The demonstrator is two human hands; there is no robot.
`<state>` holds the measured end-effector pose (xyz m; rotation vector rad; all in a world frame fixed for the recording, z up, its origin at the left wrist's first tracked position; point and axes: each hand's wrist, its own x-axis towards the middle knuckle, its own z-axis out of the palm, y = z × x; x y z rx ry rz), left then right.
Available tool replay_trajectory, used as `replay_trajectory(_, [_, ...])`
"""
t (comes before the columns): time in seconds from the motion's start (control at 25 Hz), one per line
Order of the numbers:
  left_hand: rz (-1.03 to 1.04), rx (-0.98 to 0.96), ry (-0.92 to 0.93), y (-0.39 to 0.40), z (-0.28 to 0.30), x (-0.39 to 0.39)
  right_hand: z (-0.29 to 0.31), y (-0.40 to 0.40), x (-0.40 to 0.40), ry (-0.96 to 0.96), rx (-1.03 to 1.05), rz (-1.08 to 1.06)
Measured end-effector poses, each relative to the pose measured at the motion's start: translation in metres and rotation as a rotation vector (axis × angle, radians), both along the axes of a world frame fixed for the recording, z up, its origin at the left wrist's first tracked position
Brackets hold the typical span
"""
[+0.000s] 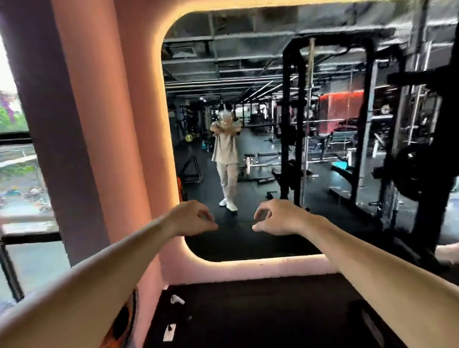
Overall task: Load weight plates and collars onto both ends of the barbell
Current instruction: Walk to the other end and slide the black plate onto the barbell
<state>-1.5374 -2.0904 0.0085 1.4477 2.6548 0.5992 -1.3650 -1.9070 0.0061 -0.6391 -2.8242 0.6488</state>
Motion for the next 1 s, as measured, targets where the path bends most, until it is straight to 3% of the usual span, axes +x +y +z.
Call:
replay_trajectory(0.48, [-0.492,-0.008,0.089,0.367,0.020,-0.101,0.018,0.285,-0.037,0.131,0.042,-0.474])
replay_trajectory(0.84, [-0.878,-0.053,0.011,0.629,-0.013,-0.091,-0.015,0.443,-0.005,0.008,0.105,-0.904])
replay_trajectory(1.0, [-1.036,-0.037,0.047,0.725,-0.008,-0.078,-0.019,0.485,0.019,0.070,0.084,-1.170])
